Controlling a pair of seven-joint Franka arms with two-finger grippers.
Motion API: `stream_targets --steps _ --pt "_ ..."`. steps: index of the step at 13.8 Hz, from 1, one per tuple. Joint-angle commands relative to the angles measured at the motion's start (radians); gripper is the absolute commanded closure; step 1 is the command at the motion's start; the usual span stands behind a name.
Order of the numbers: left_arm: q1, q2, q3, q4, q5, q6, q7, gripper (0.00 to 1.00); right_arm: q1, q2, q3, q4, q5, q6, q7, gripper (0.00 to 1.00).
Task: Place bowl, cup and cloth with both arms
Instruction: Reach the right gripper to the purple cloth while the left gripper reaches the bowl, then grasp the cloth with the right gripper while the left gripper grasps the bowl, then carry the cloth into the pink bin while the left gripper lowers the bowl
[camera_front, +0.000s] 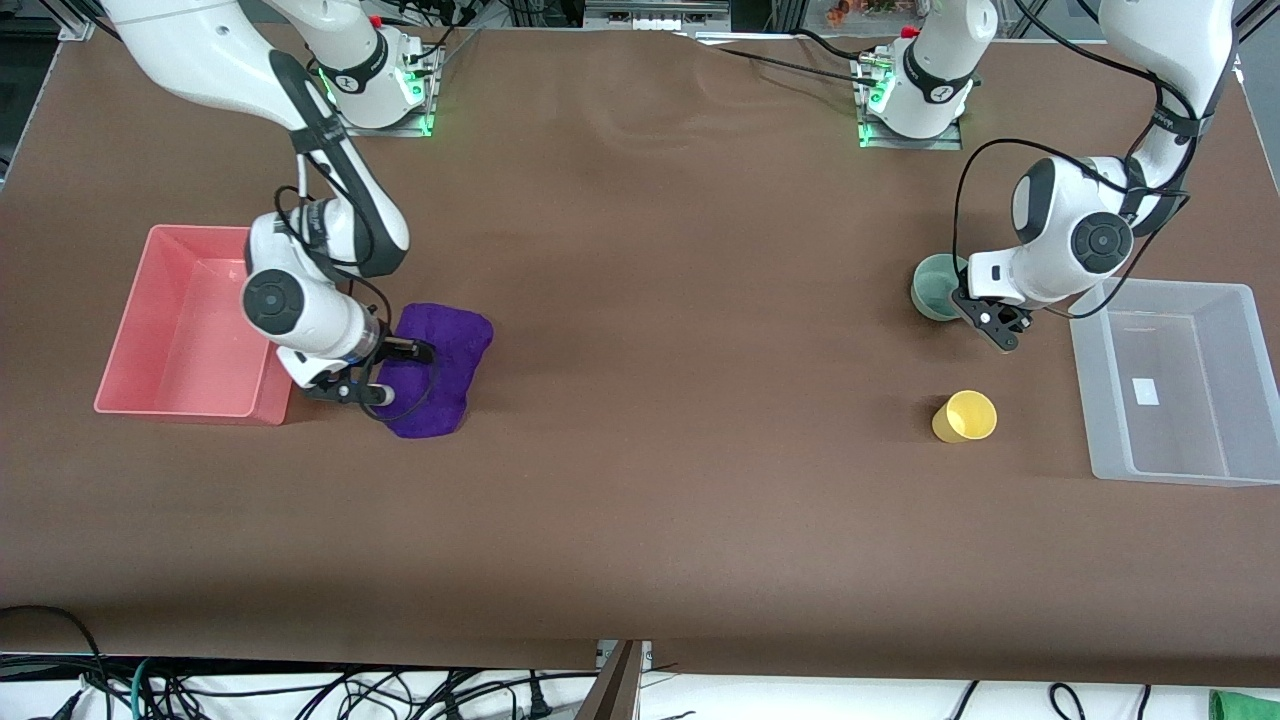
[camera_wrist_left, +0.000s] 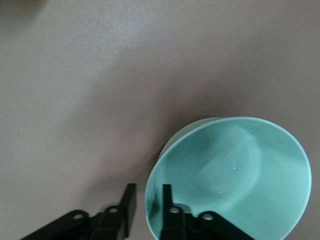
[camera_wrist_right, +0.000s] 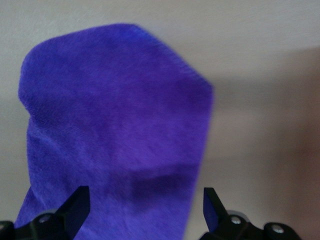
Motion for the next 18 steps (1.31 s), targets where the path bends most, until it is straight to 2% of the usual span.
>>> stream_targets --steps 1,2,3,4,5,6,10,12,15,18 --pt "0.005 -0.017 -0.004 -0.01 0.005 0.017 0.021 1.0 0.024 0.029 0.014 -0.01 0.007 0.067 0.053 0.0" --pt "0.005 -0.023 -0.004 -0.01 0.005 0.014 0.021 1.0 0.033 0.039 0.014 -0.009 0.007 0.082 0.067 0.01" --pt "0.005 -0.038 -0.004 -0.005 0.005 0.006 0.021 1.0 0.038 0.044 0.014 -0.009 0.007 0.089 0.073 0.2" --pt "0.004 -0.065 -0.004 -0.002 0.005 -0.008 0.02 1.0 0.038 0.044 0.014 -0.009 0.007 0.089 0.073 0.55" --pt "0.004 -0.089 -0.004 0.02 0.003 -0.043 0.02 1.0 0.038 0.046 0.015 -0.009 0.007 0.086 0.075 0.81" --pt "0.004 -0.112 -0.003 0.062 0.003 -0.112 0.02 1.0 0.038 0.05 0.014 -0.009 0.007 0.084 0.073 0.98" --pt "0.024 -0.1 0.005 0.363 0.005 -0.467 0.056 1.0 0.038 0.053 0.015 -0.002 0.007 0.079 0.069 1.0" --pt "0.08 -0.057 0.007 0.508 0.015 -0.558 0.123 1.0 0.035 0.041 0.015 0.014 0.004 0.052 0.05 1.0" --pt "0.223 0.075 0.008 0.733 0.022 -0.611 0.329 1.0 0.02 -0.008 0.011 0.135 0.004 -0.19 0.0 1.0" --pt "0.33 0.337 0.007 0.992 0.016 -0.603 0.421 1.0 -0.028 -0.051 -0.003 0.339 -0.008 -0.554 -0.13 1.0"
